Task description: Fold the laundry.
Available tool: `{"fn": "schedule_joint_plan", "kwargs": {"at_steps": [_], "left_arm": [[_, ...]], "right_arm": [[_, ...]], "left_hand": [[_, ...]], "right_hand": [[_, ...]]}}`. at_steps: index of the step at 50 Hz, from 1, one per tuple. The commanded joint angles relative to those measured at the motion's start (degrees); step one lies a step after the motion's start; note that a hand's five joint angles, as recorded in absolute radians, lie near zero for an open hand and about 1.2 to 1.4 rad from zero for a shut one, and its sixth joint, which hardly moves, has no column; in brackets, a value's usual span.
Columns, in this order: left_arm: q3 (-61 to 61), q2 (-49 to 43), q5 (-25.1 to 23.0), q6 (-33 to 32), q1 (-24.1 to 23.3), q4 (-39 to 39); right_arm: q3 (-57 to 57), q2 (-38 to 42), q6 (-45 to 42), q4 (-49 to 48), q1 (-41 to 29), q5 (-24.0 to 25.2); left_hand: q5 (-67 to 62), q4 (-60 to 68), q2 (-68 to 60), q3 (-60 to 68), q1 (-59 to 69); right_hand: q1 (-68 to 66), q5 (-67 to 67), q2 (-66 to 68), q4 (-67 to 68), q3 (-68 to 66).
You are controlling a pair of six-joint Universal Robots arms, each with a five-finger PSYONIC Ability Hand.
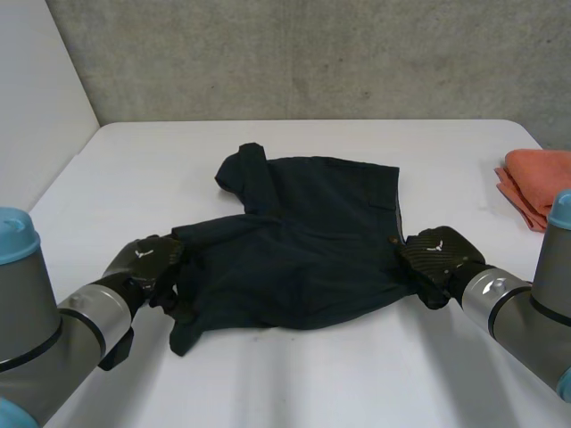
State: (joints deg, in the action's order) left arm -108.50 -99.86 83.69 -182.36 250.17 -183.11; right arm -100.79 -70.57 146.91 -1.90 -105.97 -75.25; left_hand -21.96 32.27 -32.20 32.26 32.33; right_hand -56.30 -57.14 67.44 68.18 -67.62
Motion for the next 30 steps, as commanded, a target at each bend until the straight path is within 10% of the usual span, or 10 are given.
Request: {"fn": "schedule_joint_plan", "kwargs": {"at_steps": [1, 17, 25, 30], "left_arm": [[2.85, -6.03, -0.02, -0.1, 0.14, -1.81], [4.79, -12.02, -0.02, -0.19, -1.88, -1.72], [5.76, -12.11, 0.24, -0.19, -3.55, -1.81], [6.46, -11.85, 0.5, -0.89, -4.69, -1.11]], "right_arm": [[-0.81, 0.0, 0.04, -0.82, -0.03, 0.01], [-0.9, 0.0, -0.13, -1.09, 0.06, 0.01], [-0.9, 0.0, -0.13, -1.09, 0.15, 0.01], [-0.03, -0.09, -0.31, -0.56, 0.32, 0.19]], "left_hand": [[-3.49, 3.17, -3.24, 3.18, 3.11], [-3.98, 3.67, -3.74, 3.68, 3.61], [-47.98, 47.67, -47.74, 47.68, 47.61], [-48.04, 47.73, -47.8, 47.74, 47.67]], "right_hand": [[-23.7, -12.86, 12.56, 11.82, -12.38], [-23.7, -12.86, 12.56, 11.82, -12.38], [-23.7, -12.86, 12.56, 11.82, -12.38], [-23.7, -12.86, 12.56, 11.82, -12.38]]}}
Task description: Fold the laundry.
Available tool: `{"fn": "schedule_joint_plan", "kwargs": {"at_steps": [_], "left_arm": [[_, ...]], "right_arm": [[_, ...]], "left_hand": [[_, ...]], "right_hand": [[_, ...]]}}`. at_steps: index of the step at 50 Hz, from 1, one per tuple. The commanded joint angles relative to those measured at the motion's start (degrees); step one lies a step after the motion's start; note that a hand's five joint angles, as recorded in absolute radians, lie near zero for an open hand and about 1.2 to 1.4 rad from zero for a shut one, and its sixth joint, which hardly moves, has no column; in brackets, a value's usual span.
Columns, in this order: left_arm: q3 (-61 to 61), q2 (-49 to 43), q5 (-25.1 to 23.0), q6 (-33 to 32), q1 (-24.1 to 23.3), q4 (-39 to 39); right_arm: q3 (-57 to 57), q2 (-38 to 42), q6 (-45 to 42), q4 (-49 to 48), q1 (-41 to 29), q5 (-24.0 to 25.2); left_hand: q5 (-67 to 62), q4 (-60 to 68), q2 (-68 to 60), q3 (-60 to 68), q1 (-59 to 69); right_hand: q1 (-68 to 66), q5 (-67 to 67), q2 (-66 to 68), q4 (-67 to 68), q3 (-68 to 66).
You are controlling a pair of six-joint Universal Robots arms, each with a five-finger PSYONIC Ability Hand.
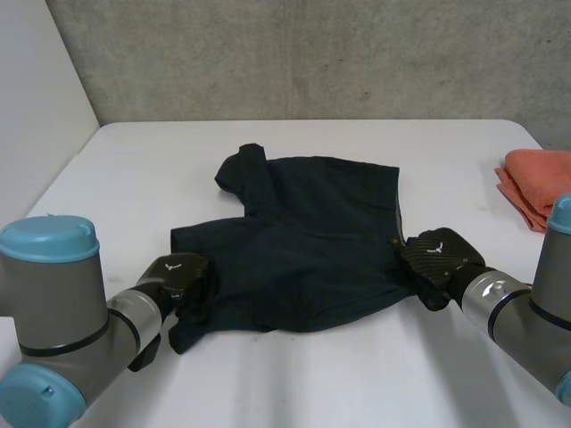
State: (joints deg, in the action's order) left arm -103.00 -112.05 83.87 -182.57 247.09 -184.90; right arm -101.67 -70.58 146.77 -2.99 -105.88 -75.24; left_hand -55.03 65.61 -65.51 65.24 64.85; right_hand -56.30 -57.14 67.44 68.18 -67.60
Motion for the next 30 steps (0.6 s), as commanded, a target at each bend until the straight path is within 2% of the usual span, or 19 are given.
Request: {"fn": "schedule_joint_plan", "kwargs": {"at_steps": [1, 6, 10, 11, 14, 17, 21, 22, 23, 30], "left_arm": [[1.31, 1.21, 0.68, -0.68, -2.05, 1.29], [1.93, 8.15, 0.77, -1.2, -2.14, 2.87], [1.75, 13.96, 0.77, -6.2, -2.05, 3.84], [1.49, 15.1, 0.77, -9.35, -2.31, 3.84], [1.05, 15.64, 0.95, -13.24, -2.49, 3.84], [1.05, 14.85, 0.95, -16.23, -2.84, 4.02], [1.75, 12.92, 0.95, -16.94, -4.16, 3.84], [2.1, 12.39, 1.04, -16.94, -4.42, 3.84], [2.8, 11.34, 0.95, -16.94, -4.51, 3.75], [7.11, 8.34, 1.04, -16.76, -4.69, 3.75]], "right_arm": [[1.12, -0.18, -0.26, 0.71, 0.32, 0.09], [3.84, -2.28, -3.5, 6.22, 1.55, -0.09], [7.35, -2.29, -9.02, 16.84, 2.78, -1.05], [8.06, -2.29, -9.92, 18.71, 3.13, -1.4], [9.47, -2.46, -10.28, 21.89, 3.93, -0.88], [9.74, -2.46, -8.35, 19.88, 4.18, -1.05], [8.69, -3.16, -4.22, 16.09, 3.58, -1.32], [8.08, -4.3, -2.73, 15.22, 3.23, -1.23], [7.72, -5.09, -1.94, 15.04, 3.14, -1.14], [2.28, -10.89, 6.05, 14.51, 3.66, 1.84]], "left_hand": [[-14.97, 14.39, -14.49, 14.76, 15.15], [-14.97, 14.39, -14.49, 14.76, 15.15], [-14.97, 14.39, -14.49, 14.76, 15.15], [-14.97, 14.39, -14.49, 14.76, 15.15], [-14.97, 14.39, -14.49, 14.76, 15.15], [-14.97, 14.39, -14.49, 14.76, 15.15], [-14.97, 14.39, -14.49, 14.76, 15.15], [-14.97, 14.39, -14.49, 14.76, 15.15], [-14.97, 14.39, -14.49, 14.76, 15.15], [-14.97, 14.39, -14.49, 14.76, 15.15]], "right_hand": [[-23.7, -12.86, 12.56, 11.82, -12.4], [-23.7, -12.86, 12.56, 11.82, -12.4], [-23.7, -12.86, 12.56, 11.82, -12.4], [-23.7, -12.86, 12.56, 11.82, -12.4], [-23.7, -12.86, 12.56, 11.82, -12.4], [13.97, 24.82, -25.11, -25.85, 25.28], [26.49, 37.33, -37.62, -38.36, 37.79], [40.02, 50.86, -51.16, -51.9, 51.32], [45.32, 56.16, -56.46, -57.2, 56.62], [46.3, 57.14, -57.44, -58.18, 57.6]]}}
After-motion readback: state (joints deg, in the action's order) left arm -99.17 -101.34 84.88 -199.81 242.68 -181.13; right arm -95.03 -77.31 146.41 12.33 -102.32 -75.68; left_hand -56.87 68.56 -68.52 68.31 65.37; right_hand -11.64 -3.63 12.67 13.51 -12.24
